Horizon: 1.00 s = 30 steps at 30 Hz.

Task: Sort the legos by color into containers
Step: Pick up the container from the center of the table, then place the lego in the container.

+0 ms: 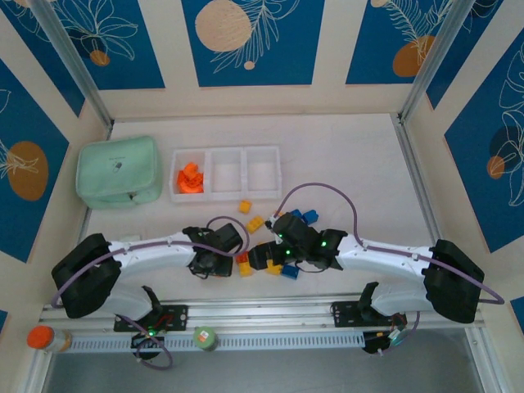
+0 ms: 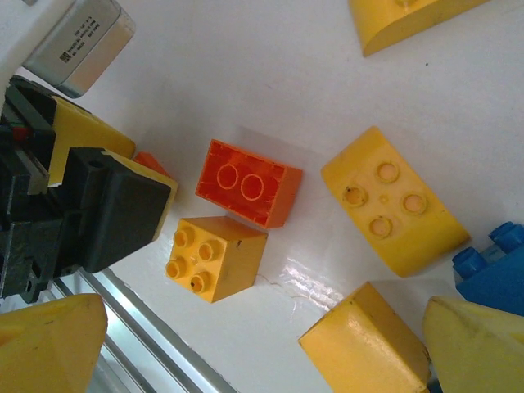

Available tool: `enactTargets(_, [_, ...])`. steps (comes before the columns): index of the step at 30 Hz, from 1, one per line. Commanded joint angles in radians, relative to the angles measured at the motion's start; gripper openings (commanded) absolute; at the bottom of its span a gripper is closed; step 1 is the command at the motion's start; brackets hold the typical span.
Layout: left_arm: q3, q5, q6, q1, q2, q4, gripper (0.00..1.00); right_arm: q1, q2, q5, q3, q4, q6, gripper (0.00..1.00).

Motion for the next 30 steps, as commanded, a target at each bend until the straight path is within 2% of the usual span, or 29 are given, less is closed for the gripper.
enactTargets(1, [-0.029,-0.020,-0.019,-0.012,0.016,0.019,0.55,-0.008,-0.013,0.007,-0.015,0.010,0.010,0.99])
enactTargets(7, [-0.045,-0.034,-0.024,-0.011,0.043,0.012,0.46,-0.014,-0.014,0.004,-0.023,0.016,0.011,0.99])
enactTargets(15, [-0.041,-0.056,-0.022,-0.011,0.002,0.000,0.31,-0.031,-0.014,-0.010,-0.018,0.022,0.008,0.99])
enactTargets(22, [-0.006,-0.115,-0.005,-0.002,-0.086,-0.060,0.28,-0.046,-0.028,-0.011,-0.005,0.024,-0.005,0.99])
enactTargets(27, [0.059,-0.158,0.060,0.056,-0.157,-0.111,0.28,-0.082,-0.025,-0.027,0.033,0.019,-0.043,0.99])
enactTargets(30, [0.115,-0.166,0.122,0.140,-0.185,-0.132,0.28,-0.109,-0.016,-0.038,0.064,0.022,-0.062,0.99])
